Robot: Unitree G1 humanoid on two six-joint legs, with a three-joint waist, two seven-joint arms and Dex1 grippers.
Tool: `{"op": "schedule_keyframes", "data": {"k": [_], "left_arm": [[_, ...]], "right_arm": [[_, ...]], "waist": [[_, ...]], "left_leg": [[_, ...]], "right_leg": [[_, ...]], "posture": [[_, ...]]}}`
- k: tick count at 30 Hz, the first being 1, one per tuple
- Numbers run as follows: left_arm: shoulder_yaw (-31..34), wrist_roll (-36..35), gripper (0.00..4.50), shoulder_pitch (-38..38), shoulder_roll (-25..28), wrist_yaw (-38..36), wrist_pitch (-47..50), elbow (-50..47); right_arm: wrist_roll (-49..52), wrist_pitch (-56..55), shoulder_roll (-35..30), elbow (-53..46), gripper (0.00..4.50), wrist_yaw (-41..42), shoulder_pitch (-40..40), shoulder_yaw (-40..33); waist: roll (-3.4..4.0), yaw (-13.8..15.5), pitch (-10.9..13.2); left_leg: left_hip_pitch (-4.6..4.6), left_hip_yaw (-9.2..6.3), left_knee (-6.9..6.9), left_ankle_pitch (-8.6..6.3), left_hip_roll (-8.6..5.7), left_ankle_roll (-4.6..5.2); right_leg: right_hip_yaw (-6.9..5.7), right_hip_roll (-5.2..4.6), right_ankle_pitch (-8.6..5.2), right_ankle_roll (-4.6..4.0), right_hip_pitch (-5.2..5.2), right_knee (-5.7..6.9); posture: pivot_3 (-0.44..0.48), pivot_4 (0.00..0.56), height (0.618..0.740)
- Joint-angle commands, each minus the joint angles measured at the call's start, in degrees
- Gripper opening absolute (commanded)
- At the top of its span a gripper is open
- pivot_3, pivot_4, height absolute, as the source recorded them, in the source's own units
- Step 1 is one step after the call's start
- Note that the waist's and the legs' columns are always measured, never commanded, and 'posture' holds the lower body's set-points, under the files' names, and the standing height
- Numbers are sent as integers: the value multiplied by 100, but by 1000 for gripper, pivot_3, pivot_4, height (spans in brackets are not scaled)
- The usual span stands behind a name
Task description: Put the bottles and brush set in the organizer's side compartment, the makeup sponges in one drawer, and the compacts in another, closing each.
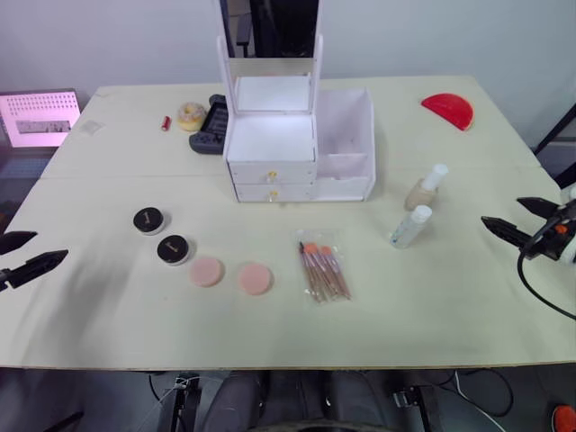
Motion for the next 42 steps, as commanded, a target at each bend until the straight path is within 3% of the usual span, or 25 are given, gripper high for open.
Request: {"op": "schedule_keyframes", "data": {"k": [1,27,30,36,39,42], "left_arm": [[79,-6,4500,0,68,22,-20,-125],[-43,-70,4500,-54,-88,226,239,-703],[-147,-196,4500,-22,-196,311,580,-1260],[-757,-748,4500,22,-783,929,1787,-3555],[-1364,-1197,4500,-253,-1075,1429,2529,-4833],[-1680,-1538,4500,-832,-1463,2307,3296,-5393]], "right_arm": [[51,-100,-57,-101,4450,5,-57,-154],[191,156,-5,-364,4450,-95,-24,-212],[482,690,88,-747,4450,-321,-225,-206],[622,1811,358,-1596,4450,-1212,-753,203],[477,2223,570,-1790,4450,-1717,-1221,589],[337,2384,636,-1698,4450,-1935,-1512,805]], "waist": [[0,0,0],[-1,5,0],[-1,-2,-1],[-5,16,-1],[-8,21,-1],[-9,31,-1]], "left_leg": [[0,0,0,0,0,0],[9,11,-1,0,2,0],[9,11,-2,0,3,0],[9,11,2,0,5,0],[8,11,1,0,5,0],[6,11,4,0,3,0]], "right_leg": [[0,0,0,0,0,0],[4,1,1,0,3,1],[7,2,1,0,3,1],[12,0,3,-2,5,0],[12,1,3,-2,7,-2],[12,2,4,-1,6,-1]], "posture": [[0,150,740],[0,150,740],[0,150,740],[0,150,740],[0,150,740],[0,150,740]]}}
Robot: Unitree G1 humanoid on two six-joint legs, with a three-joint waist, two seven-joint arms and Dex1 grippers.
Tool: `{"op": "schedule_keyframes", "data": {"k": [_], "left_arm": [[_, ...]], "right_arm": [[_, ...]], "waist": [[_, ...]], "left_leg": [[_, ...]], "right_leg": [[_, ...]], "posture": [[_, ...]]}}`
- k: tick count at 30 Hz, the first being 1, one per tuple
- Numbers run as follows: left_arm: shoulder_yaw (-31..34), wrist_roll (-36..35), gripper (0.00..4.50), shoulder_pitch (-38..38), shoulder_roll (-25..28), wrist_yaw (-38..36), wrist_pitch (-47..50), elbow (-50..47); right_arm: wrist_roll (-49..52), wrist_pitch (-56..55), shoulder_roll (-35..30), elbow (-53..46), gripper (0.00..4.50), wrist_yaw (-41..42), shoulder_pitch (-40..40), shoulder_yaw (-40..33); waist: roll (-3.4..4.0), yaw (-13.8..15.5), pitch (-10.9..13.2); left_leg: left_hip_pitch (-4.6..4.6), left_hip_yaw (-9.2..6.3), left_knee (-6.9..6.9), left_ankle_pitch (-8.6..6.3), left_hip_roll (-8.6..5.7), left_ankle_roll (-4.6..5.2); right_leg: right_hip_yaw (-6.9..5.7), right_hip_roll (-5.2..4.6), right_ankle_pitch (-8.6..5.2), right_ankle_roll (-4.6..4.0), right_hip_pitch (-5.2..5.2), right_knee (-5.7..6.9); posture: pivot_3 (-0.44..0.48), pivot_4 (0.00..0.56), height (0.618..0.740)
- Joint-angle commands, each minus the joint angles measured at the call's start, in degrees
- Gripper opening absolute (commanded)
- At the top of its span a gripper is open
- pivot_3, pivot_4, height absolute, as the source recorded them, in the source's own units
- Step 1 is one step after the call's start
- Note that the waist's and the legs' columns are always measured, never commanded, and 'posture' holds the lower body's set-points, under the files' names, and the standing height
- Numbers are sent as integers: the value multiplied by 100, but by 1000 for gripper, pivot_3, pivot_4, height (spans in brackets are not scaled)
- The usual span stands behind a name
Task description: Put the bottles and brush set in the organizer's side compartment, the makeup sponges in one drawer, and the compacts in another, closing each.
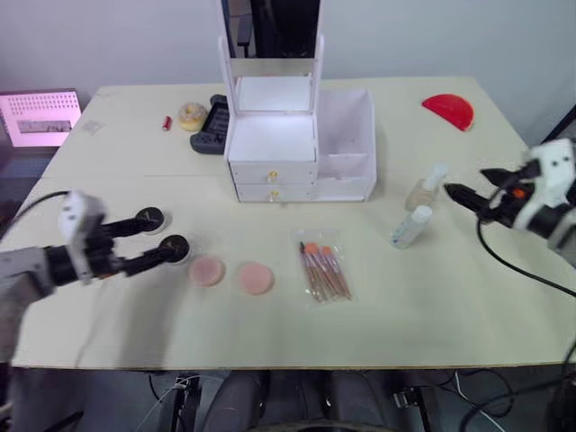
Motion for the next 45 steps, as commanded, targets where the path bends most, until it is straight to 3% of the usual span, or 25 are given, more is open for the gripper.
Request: {"op": "schedule_keyframes", "data": {"k": [1,4,8,14,26,29,33,35,45], "left_arm": [[-133,-556,4500,-703,-385,1193,982,-604],[-618,-646,4500,-1284,-425,1725,1743,-1118],[-856,-1237,4500,-1878,-245,1490,2173,-1465],[-1266,-1305,4500,-2648,-194,1427,2237,-1474],[-1361,-1363,4500,-2825,-218,1263,2017,-1397],[-1367,-1367,4500,-2813,-222,1273,1985,-1394],[-1364,-1399,4500,-2784,-251,1310,1965,-1398],[-1377,-1386,4500,-2767,-255,1323,1953,-1405],[-1417,-1343,4500,-2647,-230,1343,1929,-1499]], "right_arm": [[-130,123,1,-28,4450,-299,-333,61],[-224,115,74,94,4450,-398,-507,230],[-341,74,188,302,4450,-381,-662,458],[-577,-258,351,824,4450,-364,-979,674],[-631,-422,471,1044,4450,-177,-1178,719],[-628,-433,492,1046,3598,-171,-1196,709],[-620,-421,503,1058,1466,-165,-1262,707],[-618,-418,512,1064,740,-162,-1279,702],[-575,-410,456,998,738,-42,-1420,674]], "waist": [[2,23,0],[-7,11,2],[-9,-35,2],[-8,-16,3],[-8,-13,3],[-8,-14,3],[-8,-18,3],[-8,-15,3],[-8,-17,3]], "left_leg": [[0,0,0,0,0,0],[-2,-4,7,2,-1,-1],[7,21,2,0,-2,2],[13,34,4,0,2,2],[15,43,2,-1,4,4],[15,43,3,-1,4,4],[15,45,4,-1,4,4],[15,45,4,-1,4,4],[15,45,2,-1,4,4]], "right_leg": [[-1,2,0,0,0,0],[-3,22,4,6,3,4],[9,23,7,11,2,2],[15,26,7,10,4,4],[23,27,8,13,3,3],[23,27,8,13,3,3],[25,27,8,13,4,3],[25,27,8,13,3,3],[26,27,8,13,2,2]], "posture": [[0,150,740],[0,150,740],[0,150,740],[0,150,740],[0,150,740],[0,150,740],[0,150,740],[0,150,740],[0,150,740]]}}
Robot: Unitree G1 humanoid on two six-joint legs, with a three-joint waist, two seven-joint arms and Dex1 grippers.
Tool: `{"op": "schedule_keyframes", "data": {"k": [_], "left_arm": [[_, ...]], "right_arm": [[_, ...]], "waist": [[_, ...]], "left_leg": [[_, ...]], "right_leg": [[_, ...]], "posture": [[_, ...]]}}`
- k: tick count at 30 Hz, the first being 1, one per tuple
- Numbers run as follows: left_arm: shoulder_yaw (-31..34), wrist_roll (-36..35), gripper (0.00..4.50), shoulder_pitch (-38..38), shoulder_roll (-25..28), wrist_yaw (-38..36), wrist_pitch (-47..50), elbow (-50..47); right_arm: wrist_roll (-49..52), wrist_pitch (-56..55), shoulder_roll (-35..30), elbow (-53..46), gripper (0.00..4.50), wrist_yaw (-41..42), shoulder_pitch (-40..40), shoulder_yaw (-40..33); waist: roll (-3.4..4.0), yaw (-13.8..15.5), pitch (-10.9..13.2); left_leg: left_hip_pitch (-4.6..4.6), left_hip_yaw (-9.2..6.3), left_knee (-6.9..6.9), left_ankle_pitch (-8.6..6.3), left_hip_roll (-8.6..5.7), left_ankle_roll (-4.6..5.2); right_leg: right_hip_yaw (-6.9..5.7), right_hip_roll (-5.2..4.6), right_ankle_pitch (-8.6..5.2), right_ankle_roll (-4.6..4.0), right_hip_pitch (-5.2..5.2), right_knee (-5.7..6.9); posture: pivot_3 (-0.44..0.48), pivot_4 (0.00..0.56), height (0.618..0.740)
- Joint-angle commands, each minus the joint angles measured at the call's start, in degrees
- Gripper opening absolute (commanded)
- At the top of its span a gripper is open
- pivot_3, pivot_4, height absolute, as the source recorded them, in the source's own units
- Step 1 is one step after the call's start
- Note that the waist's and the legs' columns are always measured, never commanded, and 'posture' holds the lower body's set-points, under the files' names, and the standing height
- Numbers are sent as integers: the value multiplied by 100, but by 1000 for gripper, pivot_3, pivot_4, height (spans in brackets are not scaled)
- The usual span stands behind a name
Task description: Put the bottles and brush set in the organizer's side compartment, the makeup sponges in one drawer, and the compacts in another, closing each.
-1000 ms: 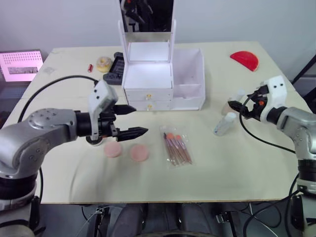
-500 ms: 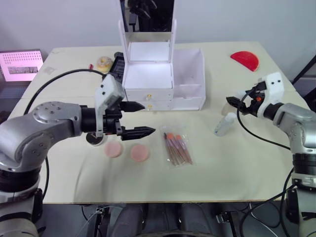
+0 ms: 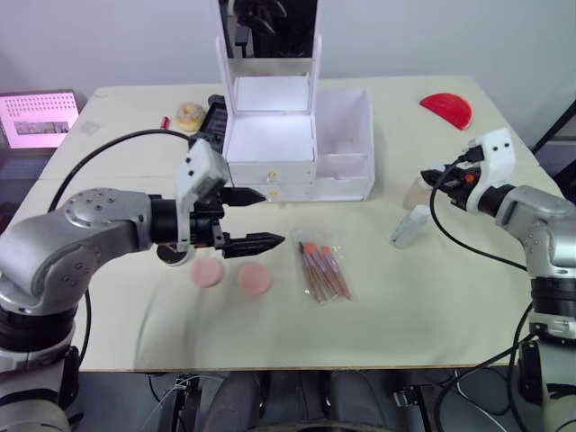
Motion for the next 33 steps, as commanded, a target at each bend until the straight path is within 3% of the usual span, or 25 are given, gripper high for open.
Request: {"op": "schedule_keyframes", "data": {"k": [1,8,17,23,33], "left_arm": [[64,-1,4500,-7,40,20,-119,-165],[94,32,4500,51,86,3,-159,-159],[96,12,4500,76,83,56,-190,-170],[124,-33,4500,101,74,156,-158,-219],[133,-80,4500,68,93,246,-139,-230]], "right_arm": [[82,-50,-109,-203,738,100,-303,-149],[542,966,-481,-498,738,705,-1505,58],[659,1543,-13,-176,738,712,-2754,477],[358,1464,521,149,738,343,-2861,815],[-185,907,862,452,738,223,-2483,1227]], "waist": [[0,-6,0],[3,-19,3],[-1,0,4],[-1,-2,4],[-1,-23,4]], "left_leg": [[0,1,0,0,0,0],[0,6,-3,0,3,0],[-4,6,-5,-2,2,2],[-9,5,-7,-2,2,2],[-15,6,-7,-1,1,2]], "right_leg": [[1,0,0,0,0,0],[8,2,0,0,-8,0],[8,0,0,0,-10,-4],[9,0,0,0,-16,-3],[10,1,1,0,-24,-2]], "posture": [[0,150,740],[0,150,740],[0,150,740],[0,150,740],[0,150,740]]}}
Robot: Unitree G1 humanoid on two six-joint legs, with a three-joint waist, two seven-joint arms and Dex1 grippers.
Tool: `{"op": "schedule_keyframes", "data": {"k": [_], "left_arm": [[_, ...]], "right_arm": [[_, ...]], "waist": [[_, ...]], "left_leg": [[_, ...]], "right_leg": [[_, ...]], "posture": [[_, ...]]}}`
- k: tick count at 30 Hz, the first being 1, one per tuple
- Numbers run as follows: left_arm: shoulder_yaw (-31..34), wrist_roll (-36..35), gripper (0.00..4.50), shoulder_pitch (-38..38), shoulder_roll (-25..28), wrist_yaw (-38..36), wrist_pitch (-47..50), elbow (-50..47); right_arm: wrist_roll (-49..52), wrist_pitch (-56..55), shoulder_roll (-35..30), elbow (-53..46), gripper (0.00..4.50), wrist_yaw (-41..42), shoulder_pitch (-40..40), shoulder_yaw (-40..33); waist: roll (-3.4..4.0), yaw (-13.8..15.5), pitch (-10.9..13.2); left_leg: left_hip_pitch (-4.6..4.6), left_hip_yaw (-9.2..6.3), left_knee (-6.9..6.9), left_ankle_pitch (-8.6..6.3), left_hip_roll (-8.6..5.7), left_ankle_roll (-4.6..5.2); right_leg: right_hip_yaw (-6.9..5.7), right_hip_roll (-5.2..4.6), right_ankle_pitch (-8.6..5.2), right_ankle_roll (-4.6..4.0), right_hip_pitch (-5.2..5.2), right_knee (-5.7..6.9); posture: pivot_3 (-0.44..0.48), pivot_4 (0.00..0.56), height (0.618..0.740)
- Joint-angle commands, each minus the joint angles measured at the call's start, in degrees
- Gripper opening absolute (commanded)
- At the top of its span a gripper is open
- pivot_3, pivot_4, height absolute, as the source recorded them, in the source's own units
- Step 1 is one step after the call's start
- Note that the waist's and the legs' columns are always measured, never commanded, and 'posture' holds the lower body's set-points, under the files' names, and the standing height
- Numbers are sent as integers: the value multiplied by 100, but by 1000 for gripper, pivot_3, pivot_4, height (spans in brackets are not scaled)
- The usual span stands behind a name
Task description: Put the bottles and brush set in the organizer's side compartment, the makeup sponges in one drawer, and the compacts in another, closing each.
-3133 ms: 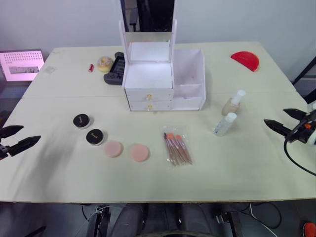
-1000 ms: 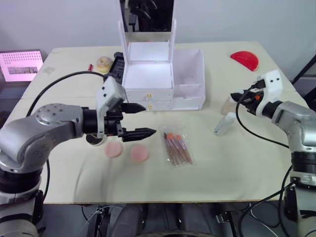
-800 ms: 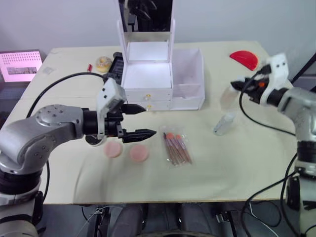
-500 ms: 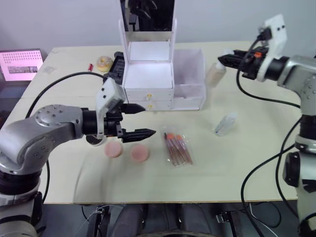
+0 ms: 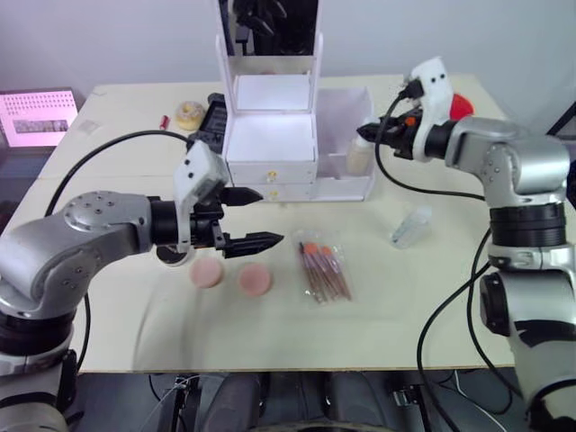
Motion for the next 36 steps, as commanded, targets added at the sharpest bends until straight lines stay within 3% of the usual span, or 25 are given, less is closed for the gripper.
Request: {"op": "schedule_keyframes", "data": {"k": [1,18,26,31,36], "left_arm": [[134,-73,4500,-38,50,23,-41,-162],[138,-83,4500,-72,58,48,-37,-161],[154,-90,4500,-31,71,38,-43,-183],[246,-41,4500,91,139,-58,-142,-144],[802,58,4500,702,527,-610,-500,128]], "right_arm": [[-211,-360,99,83,738,-51,39,43],[-864,-1237,399,920,738,-75,284,232],[-650,-1007,212,389,4465,82,249,-25],[-167,-201,-293,-652,4465,377,378,-465],[370,-245,-1171,-1487,4465,1028,1252,-1297]], "waist": [[0,-7,0],[0,-9,0],[0,-3,0],[0,11,0],[-1,31,1]], "left_leg": [[1,0,0,0,0,0],[6,0,1,1,0,-2],[9,0,2,3,1,-5],[6,0,0,2,1,-3],[1,0,-1,-1,1,1]], "right_leg": [[0,0,0,0,0,1],[2,3,4,-1,3,5],[7,6,11,1,4,4],[8,6,11,1,2,0],[6,5,10,1,3,-7]], "posture": [[0,150,740],[0,150,740],[0,150,740],[0,150,740],[0,150,740]]}}
